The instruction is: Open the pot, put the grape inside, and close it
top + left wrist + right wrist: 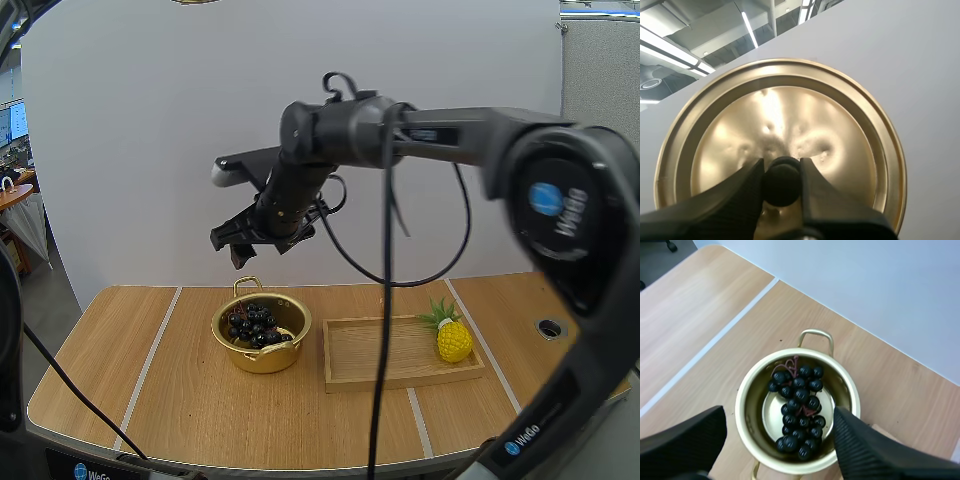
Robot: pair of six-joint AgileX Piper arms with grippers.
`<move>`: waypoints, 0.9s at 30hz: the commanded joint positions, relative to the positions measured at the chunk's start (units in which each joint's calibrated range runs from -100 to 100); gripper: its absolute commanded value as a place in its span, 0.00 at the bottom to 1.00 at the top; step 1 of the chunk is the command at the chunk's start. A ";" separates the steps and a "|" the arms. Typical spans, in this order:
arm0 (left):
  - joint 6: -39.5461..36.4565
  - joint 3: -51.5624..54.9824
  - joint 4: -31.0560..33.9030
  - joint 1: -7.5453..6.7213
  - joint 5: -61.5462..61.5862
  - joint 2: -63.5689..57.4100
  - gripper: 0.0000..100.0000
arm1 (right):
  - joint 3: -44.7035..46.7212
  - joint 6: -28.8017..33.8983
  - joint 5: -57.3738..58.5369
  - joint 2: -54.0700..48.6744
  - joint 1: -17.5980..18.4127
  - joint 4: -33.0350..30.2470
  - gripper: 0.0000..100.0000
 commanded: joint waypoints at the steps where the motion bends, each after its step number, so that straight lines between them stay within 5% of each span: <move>1: -0.63 -0.48 0.23 -0.17 -2.45 -0.26 0.00 | 8.16 0.21 0.80 -11.07 -0.11 0.97 1.00; 21: -0.63 -0.48 0.23 -0.17 -2.45 -0.26 0.00 | 31.92 0.21 2.09 -48.40 -0.11 1.26 1.00; 27: -0.63 -0.48 0.23 -0.17 -2.45 -0.26 0.00 | 36.98 0.21 3.98 -52.95 -2.74 0.99 1.00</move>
